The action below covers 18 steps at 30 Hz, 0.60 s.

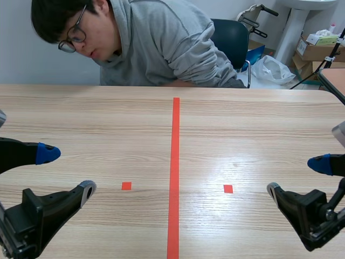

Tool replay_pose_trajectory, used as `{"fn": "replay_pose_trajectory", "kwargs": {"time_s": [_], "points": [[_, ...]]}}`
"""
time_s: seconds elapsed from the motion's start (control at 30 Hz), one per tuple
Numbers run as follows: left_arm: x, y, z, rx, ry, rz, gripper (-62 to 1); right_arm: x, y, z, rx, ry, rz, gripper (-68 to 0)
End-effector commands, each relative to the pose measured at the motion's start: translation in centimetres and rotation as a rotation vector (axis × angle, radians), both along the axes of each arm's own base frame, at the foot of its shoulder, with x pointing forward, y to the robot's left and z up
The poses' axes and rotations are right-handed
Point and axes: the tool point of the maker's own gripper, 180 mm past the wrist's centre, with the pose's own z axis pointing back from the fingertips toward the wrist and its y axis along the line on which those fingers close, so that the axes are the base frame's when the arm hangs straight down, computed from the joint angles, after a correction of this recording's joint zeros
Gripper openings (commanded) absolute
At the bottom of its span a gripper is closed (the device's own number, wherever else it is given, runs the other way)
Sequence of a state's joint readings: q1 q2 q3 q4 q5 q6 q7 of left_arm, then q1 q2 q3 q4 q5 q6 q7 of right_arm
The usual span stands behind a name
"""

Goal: Do the leaf sorting experiment

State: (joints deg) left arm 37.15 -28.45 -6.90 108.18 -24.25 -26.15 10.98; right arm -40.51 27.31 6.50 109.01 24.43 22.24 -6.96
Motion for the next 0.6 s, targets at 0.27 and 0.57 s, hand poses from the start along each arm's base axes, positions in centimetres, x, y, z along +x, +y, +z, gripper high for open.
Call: {"fn": "replay_pose_trajectory", "kwargs": {"time_s": [0.27,0.57], "points": [[0.08,-0.26,0.49,-0.014,-0.014,-0.005,-6.1,0.86,-0.3,0.92,-0.002,-0.038,-0.002,-16.3],[0.08,-0.26,0.49,-0.014,-0.015,-0.006,-6.1,0.94,-0.3,0.99,-0.002,-0.042,-0.002,-16.3]]}}
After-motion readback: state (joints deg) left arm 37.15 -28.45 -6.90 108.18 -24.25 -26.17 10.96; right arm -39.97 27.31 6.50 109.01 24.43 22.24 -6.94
